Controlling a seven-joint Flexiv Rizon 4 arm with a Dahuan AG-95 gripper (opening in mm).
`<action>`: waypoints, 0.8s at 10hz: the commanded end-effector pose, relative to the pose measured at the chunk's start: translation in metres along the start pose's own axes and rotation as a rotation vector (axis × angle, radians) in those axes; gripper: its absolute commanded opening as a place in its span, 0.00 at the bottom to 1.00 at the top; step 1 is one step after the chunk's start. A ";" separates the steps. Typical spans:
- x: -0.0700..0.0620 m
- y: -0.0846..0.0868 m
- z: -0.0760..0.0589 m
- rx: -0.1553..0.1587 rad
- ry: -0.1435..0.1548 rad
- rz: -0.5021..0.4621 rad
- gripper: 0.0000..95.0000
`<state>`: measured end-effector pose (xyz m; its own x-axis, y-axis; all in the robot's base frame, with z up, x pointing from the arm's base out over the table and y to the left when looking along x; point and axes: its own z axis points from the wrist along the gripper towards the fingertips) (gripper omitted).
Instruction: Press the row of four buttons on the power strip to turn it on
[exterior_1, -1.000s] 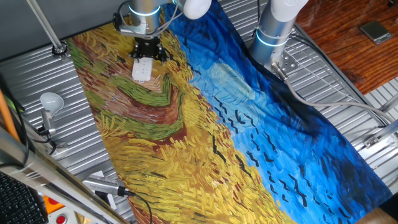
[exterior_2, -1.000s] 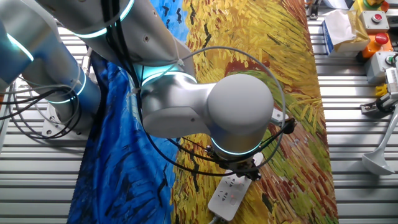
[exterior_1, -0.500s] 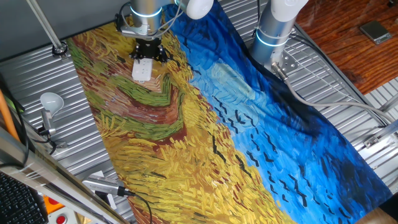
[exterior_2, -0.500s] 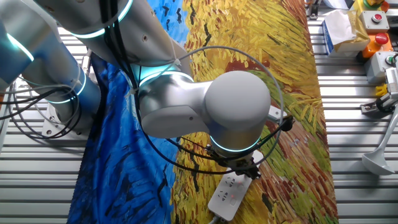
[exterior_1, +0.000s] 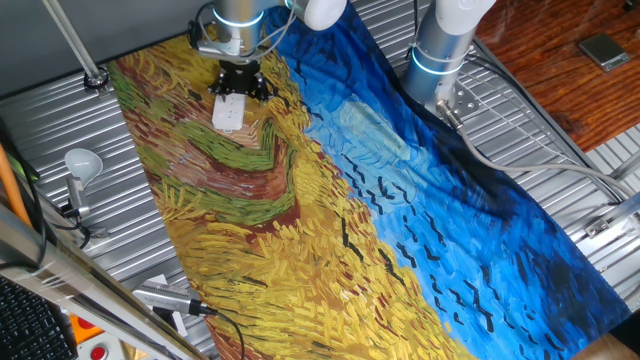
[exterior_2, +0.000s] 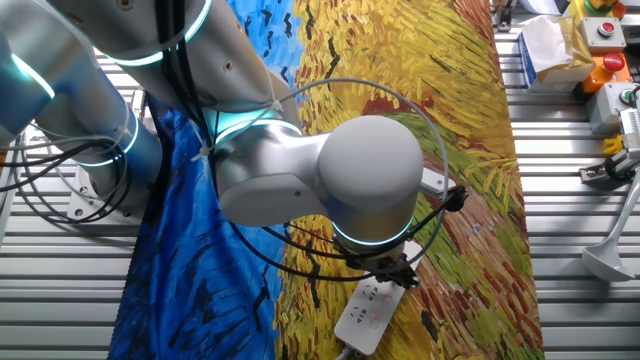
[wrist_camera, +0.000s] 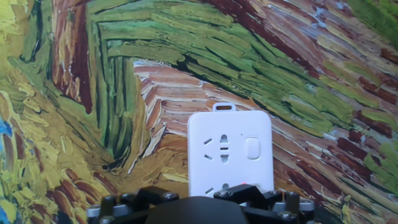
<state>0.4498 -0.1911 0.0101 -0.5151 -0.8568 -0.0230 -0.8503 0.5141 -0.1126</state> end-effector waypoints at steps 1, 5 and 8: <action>0.000 0.000 0.014 0.006 0.003 0.000 0.80; 0.000 0.000 0.011 0.006 0.003 0.001 0.80; -0.001 0.000 -0.007 -0.001 0.025 0.001 0.80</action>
<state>0.4513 -0.1903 0.0154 -0.5174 -0.8557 0.0056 -0.8504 0.5133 -0.1156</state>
